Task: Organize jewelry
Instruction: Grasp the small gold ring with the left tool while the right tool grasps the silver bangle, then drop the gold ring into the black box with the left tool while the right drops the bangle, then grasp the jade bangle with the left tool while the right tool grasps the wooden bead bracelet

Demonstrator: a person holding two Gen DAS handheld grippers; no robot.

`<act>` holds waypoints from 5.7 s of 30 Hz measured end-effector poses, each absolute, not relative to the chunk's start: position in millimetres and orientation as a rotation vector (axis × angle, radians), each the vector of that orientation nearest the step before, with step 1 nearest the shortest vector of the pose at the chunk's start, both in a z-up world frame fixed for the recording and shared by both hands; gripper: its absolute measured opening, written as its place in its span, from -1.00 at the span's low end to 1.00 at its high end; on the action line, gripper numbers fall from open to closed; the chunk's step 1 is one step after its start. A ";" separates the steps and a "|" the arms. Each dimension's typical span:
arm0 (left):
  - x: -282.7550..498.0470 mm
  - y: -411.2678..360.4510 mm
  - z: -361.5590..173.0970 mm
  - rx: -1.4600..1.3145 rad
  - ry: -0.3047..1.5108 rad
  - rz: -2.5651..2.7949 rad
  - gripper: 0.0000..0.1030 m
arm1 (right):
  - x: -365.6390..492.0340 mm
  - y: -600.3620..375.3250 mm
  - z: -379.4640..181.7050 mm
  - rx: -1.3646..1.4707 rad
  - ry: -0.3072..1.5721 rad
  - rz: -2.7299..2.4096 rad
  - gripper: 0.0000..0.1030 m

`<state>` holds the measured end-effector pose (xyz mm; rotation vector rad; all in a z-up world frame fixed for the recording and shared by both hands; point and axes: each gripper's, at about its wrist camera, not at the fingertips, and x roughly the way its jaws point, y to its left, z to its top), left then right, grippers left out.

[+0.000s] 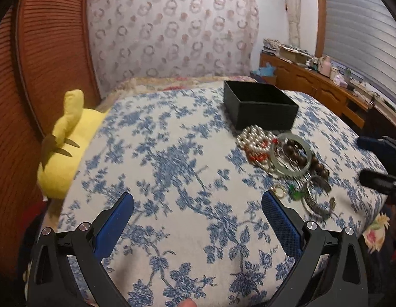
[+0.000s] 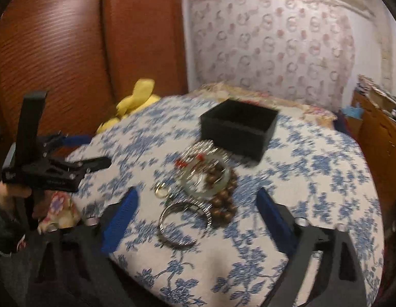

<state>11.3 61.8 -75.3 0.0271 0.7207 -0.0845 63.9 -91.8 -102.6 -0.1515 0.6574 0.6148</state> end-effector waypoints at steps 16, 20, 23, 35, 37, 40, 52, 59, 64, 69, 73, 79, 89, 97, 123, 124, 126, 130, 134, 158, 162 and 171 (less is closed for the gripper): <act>17.4 59.6 -96.5 -0.025 0.771 -0.187 0.86 | 76.7 -51.2 -147.6 -0.304 0.851 0.749 -0.53; 20.5 55.1 -99.5 -0.015 0.781 -0.202 0.69 | 77.0 -45.6 -152.2 -0.360 0.854 0.749 -0.67; 23.4 51.1 -101.3 -0.014 0.790 -0.220 0.59 | 73.7 -44.7 -149.9 -0.384 0.843 0.764 -0.87; 43.6 11.1 -110.3 0.055 0.829 -0.369 -0.04 | 65.9 -72.4 -114.7 -0.309 0.746 0.751 -0.87; 46.1 2.4 -110.7 0.077 0.835 -0.392 -0.09 | 67.9 -78.1 -109.9 -0.296 0.736 0.739 -0.87; 51.1 -9.0 -111.3 0.114 0.838 -0.407 -0.30 | 71.0 -86.2 -104.8 -0.283 0.724 0.721 -0.86; 63.3 -22.9 -112.0 0.173 0.845 -0.417 -0.53 | 77.5 -101.9 -99.3 -0.266 0.713 0.670 -0.86; 63.6 -16.0 -106.0 0.140 0.823 -0.415 -0.82 | 89.3 -102.1 -91.7 -0.262 0.694 0.670 -0.86; 68.4 -7.8 -100.9 0.128 0.818 -0.409 -0.82 | 102.0 -97.9 -81.8 -0.272 0.669 0.665 -0.86; 69.4 0.1 -94.4 0.109 0.798 -0.401 -0.82 | 112.3 -92.7 -70.9 -0.280 0.641 0.663 -0.86; 74.1 8.3 -81.0 0.085 0.759 -0.388 -0.82 | 130.5 -87.5 -65.4 -0.290 0.628 0.660 -0.86; 90.9 15.3 -54.0 0.072 0.679 -0.371 -0.82 | 169.8 -79.2 -62.6 -0.306 0.619 0.655 -0.86; 140.6 25.4 -39.3 0.022 0.647 -0.348 -0.82 | 234.2 -72.0 -68.5 -0.223 0.666 0.688 -0.84; 173.3 26.7 -34.8 0.019 0.650 -0.322 -0.82 | 268.3 -69.8 -87.9 -0.173 0.750 0.659 -0.70; 238.3 -41.7 -47.9 0.145 0.718 -0.352 -0.75 | 202.9 -156.9 -78.4 -0.069 0.688 0.587 -0.70; 238.2 -42.1 -48.7 0.146 0.720 -0.348 -0.56 | 199.0 -159.1 -80.0 -0.065 0.687 0.583 -0.70; 236.8 -40.4 -48.1 0.143 0.713 -0.337 -0.17 | 193.5 -159.3 -82.7 -0.065 0.689 0.580 -0.70; 225.0 -34.9 -43.9 0.147 0.700 -0.334 -0.10 | 179.9 -159.9 -88.4 -0.067 0.682 0.570 -0.70; 203.0 -25.9 -41.1 0.140 0.679 -0.339 0.21 | 166.7 -159.9 -95.3 -0.056 0.679 0.570 -0.67; 103.1 -53.9 -90.3 0.219 0.769 -0.455 0.49 | 115.4 -147.7 -140.2 -0.186 0.746 0.536 -0.01; 105.9 -66.9 -94.4 0.271 0.782 -0.476 0.49 | 115.6 -154.2 -141.9 -0.199 0.746 0.511 0.02; 117.2 -75.9 -97.2 0.293 0.808 -0.492 0.52 | 114.7 -171.6 -140.3 -0.167 0.743 0.487 0.04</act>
